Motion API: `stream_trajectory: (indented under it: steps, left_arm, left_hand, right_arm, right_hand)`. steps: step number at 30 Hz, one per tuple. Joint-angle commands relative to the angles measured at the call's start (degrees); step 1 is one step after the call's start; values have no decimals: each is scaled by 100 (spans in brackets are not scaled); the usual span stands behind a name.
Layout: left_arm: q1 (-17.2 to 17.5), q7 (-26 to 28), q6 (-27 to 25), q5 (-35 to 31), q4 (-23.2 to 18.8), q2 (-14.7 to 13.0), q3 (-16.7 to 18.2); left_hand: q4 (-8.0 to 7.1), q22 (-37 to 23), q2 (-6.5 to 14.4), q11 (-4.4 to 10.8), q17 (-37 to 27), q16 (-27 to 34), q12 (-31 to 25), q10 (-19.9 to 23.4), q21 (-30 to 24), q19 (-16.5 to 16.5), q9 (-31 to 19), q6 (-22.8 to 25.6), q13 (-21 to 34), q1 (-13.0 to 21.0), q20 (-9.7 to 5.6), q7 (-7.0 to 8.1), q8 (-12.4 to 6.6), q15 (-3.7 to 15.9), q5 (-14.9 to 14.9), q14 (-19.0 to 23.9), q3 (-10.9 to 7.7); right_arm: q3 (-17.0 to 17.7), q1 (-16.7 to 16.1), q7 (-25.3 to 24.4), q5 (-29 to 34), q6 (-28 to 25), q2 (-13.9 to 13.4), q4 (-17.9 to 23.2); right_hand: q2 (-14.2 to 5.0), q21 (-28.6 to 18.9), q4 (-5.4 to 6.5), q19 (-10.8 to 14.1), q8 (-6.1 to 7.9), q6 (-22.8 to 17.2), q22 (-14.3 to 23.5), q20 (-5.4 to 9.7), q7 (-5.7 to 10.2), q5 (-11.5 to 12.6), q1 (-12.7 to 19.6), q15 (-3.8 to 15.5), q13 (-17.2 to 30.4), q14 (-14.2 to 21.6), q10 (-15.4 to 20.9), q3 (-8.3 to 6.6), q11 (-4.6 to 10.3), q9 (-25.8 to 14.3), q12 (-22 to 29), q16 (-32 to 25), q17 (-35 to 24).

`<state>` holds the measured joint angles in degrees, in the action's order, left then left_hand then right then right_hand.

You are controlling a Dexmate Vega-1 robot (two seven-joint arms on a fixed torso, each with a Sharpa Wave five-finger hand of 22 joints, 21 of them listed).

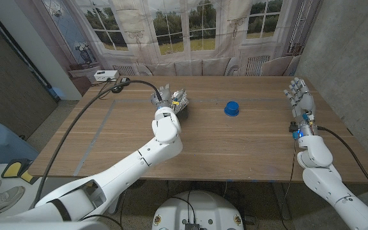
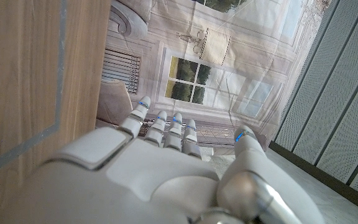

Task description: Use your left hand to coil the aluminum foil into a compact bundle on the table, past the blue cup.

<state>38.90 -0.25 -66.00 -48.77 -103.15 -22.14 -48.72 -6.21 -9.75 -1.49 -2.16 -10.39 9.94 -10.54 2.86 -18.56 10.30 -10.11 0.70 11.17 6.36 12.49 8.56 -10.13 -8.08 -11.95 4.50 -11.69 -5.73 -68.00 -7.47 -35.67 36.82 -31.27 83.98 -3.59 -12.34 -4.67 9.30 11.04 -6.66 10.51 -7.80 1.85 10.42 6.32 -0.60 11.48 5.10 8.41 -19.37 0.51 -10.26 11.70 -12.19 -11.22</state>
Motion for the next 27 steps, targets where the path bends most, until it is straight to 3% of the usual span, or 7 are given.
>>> stream_trajectory:
  steps: [1, 6, 11, 19, 27]
  left_arm:
    - [-500, -66, -118, 1498, -145, -401, -263]
    - [-691, 32, -170, 2038, -36, -464, -368]
    - [-864, 85, -165, 2571, 33, -548, -465]
    - [-1131, 131, -123, 3332, 177, -663, -622]
    - [-1539, 286, -303, 3580, 322, -688, -1181]
  left_hand:
    - [-4, -18, -83, 7, 1, -1, 6, -76, 46, -54, -14, -140, 6, -22, 3, 20, 43, -29, -45, -74, 48]
    - [-39, -23, -4, 1, -1, 15, -14, -94, 84, -64, -14, -166, 2, -56, -3, 11, 21, -54, -73, -100, 40]
    - [-188, -42, 461, -109, 2, 98, -111, 48, 148, 41, -10, -186, -15, -159, -12, -108, -25, -41, -191, 21, -70]
    - [-213, -49, 453, -198, 14, 159, -216, 378, 189, 223, -1, -38, -31, -254, -5, -368, -86, -19, -252, 285, 11]
    - [-278, -50, 592, -75, 10, 122, -197, 403, 245, 322, 2, 332, -34, -352, -7, -260, -176, 17, -338, 265, 35]
  right_arm:
    - [113, -236, -129, 56, 71, 26, 167]
    - [149, -321, -176, 82, 95, 53, 227]
    - [160, -343, -182, 101, 102, 70, 244]
    - [185, -370, -204, 136, 130, 100, 253]
    - [178, -384, -188, 128, 198, 173, 188]
  right_hand:
    - [-14, 5, -25, 39, 9, -18, 16, 21, -8, 42, -24, -5, -1, 66, 31, -26, 12, -16, -15, 27, 3]
    - [-14, 4, -26, 42, 7, -18, 16, 23, -6, 42, -24, -5, -1, 67, 34, -27, 8, -16, -15, 28, 4]
    - [-11, 5, -28, 42, 6, -20, 16, 20, -6, 41, -26, 4, -1, 61, 40, -27, 2, -16, -14, 32, 4]
    - [-12, 7, -31, 42, 3, -18, 16, 19, -4, 41, -26, -3, -1, 69, 37, -29, 7, -17, -17, 31, 5]
    - [-11, 7, -31, 45, 3, -24, 16, 19, -5, 41, -30, 4, -1, 70, 64, -30, 1, -17, -8, 33, 4]
